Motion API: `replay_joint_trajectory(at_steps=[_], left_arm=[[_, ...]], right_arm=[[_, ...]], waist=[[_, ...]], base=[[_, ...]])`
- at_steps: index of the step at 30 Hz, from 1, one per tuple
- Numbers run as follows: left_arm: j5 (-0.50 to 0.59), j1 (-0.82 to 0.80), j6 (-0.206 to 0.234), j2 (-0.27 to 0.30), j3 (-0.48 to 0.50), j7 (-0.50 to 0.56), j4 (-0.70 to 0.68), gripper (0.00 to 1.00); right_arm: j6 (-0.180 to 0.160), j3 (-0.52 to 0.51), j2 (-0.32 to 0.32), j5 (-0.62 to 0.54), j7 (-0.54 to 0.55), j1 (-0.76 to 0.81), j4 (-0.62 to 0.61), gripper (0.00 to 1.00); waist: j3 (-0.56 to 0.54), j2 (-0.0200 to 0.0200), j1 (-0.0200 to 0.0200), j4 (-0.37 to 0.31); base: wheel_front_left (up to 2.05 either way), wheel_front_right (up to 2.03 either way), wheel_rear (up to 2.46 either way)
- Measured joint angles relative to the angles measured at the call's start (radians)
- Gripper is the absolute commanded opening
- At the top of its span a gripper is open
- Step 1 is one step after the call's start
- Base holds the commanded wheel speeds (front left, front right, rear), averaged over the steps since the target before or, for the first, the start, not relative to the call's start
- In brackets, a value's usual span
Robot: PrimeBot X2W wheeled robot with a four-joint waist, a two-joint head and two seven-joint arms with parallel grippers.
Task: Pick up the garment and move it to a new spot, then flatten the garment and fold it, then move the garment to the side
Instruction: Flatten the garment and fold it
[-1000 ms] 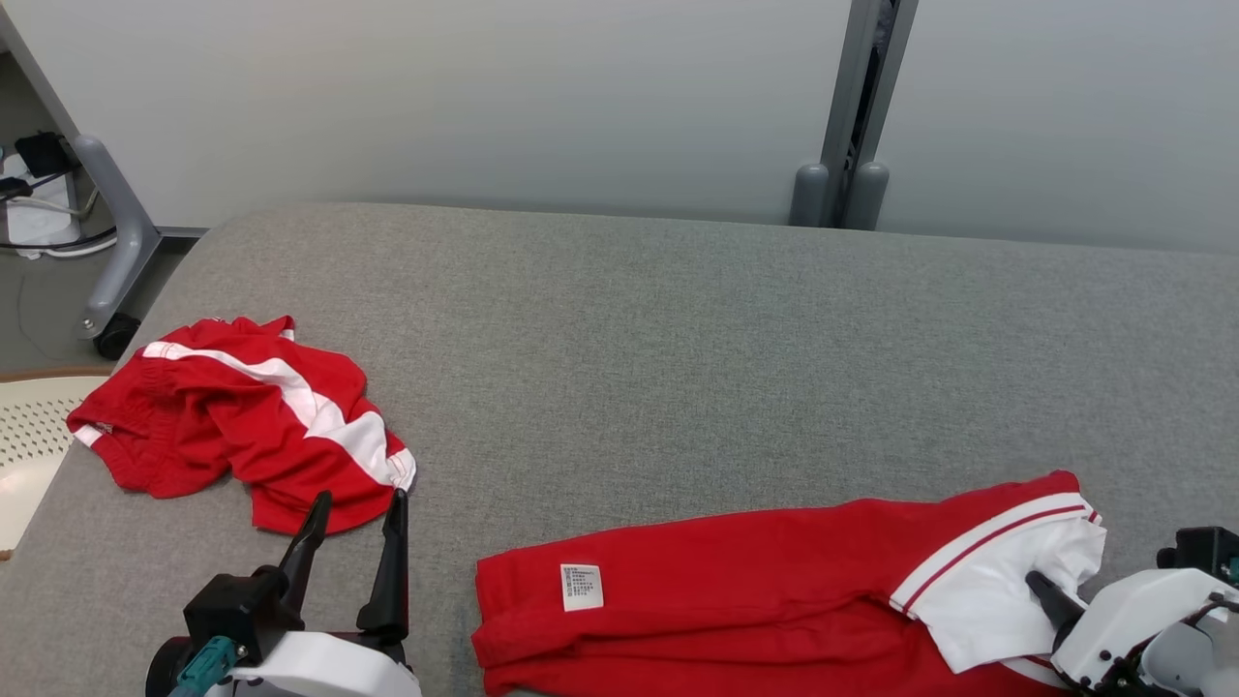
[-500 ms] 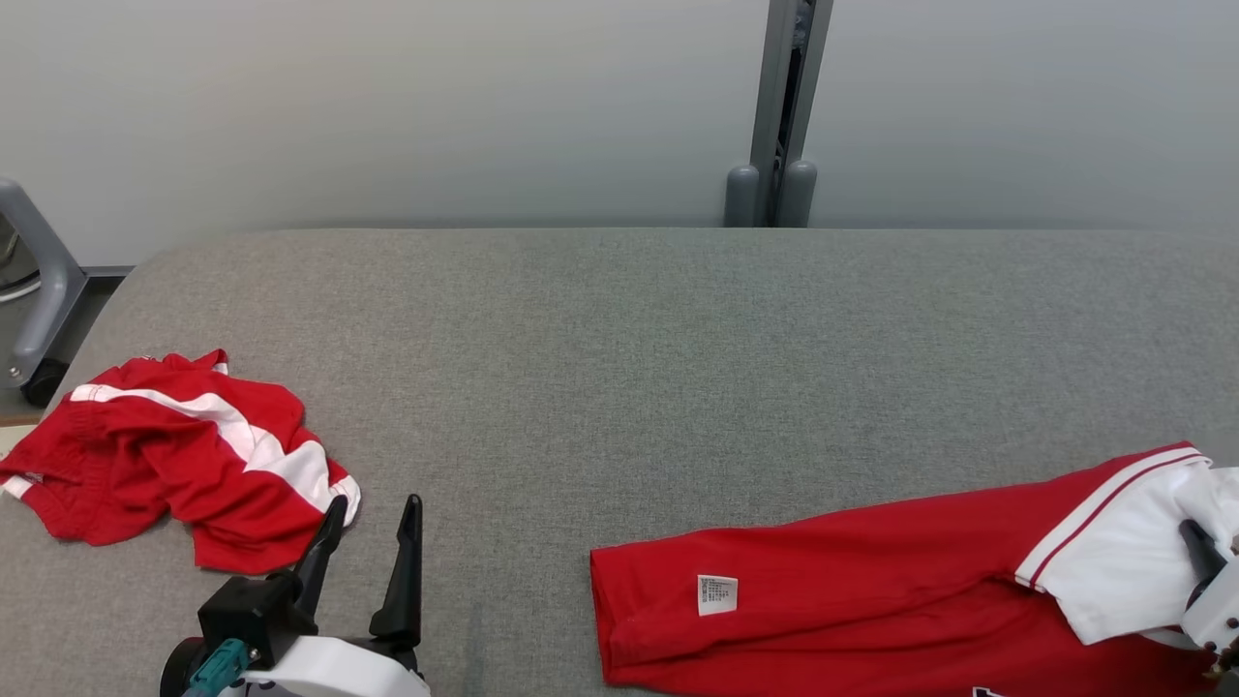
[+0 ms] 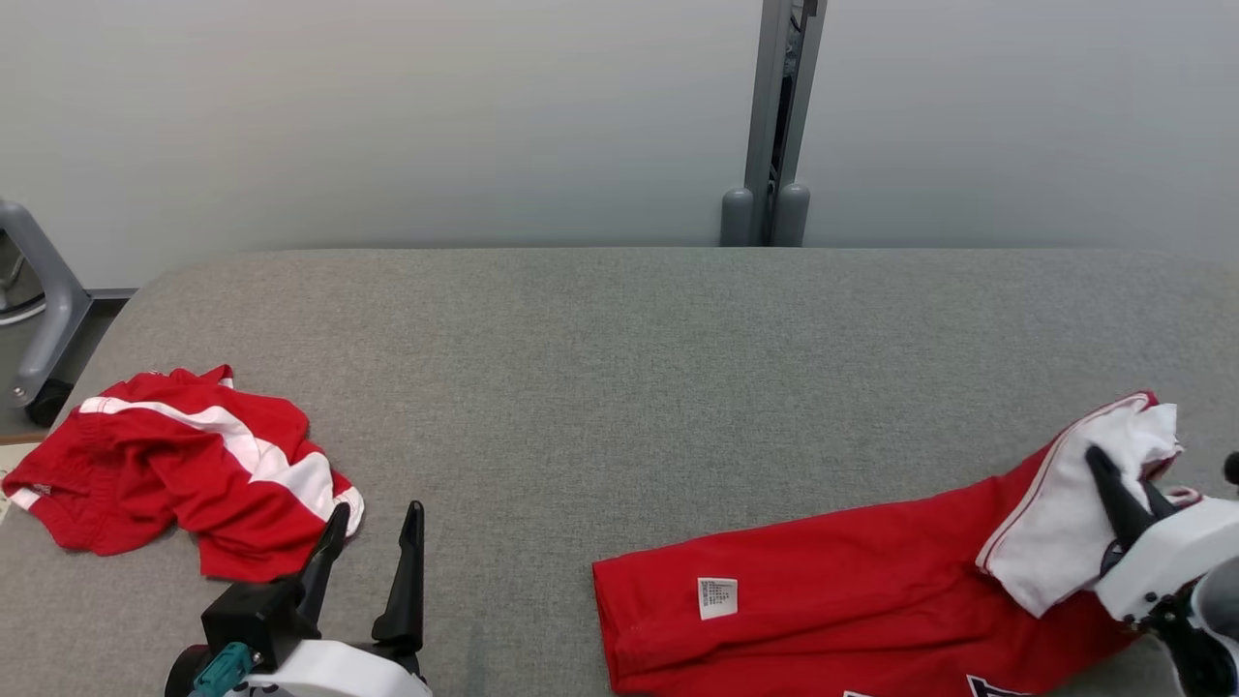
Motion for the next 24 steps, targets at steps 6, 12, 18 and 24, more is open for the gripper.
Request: replay_joint_trajectory(at_steps=[6, 12, 18, 24], left_arm=[[-0.004, 0.000, -0.003, -0.001, -0.001, -0.001, 0.003, 1.00], [-0.005, -0.003, -0.009, 0.002, -0.010, 0.002, 0.007, 1.00], [-0.003, -0.019, -0.016, -0.004, -0.027, 0.005, 0.011, 1.00], [-0.002, -0.031, -0.024, -0.006, -0.038, 0.006, 0.021, 1.00]], right_arm=[[0.000, -0.014, 0.079, -0.089, 0.094, 0.068, -0.204, 0.00], [0.000, 0.002, 0.180, -0.167, 0.203, 0.123, -0.384, 0.00], [0.000, 0.030, 0.267, -0.210, 0.263, 0.149, -0.442, 0.00], [0.000, 0.072, 0.318, -0.227, 0.284, 0.121, -0.379, 0.00]], waist=[[-0.006, 0.0000, 0.0000, 0.029], [-0.010, 0.0000, 0.0000, 0.081], [-0.010, 0.0000, 0.0000, 0.147], [-0.002, 0.0000, 0.0000, 0.204]], base=[[0.00, 0.00, 0.00], [0.00, 0.00, 0.00], [0.00, 0.00, 0.00], [0.00, 0.00, 0.00]])
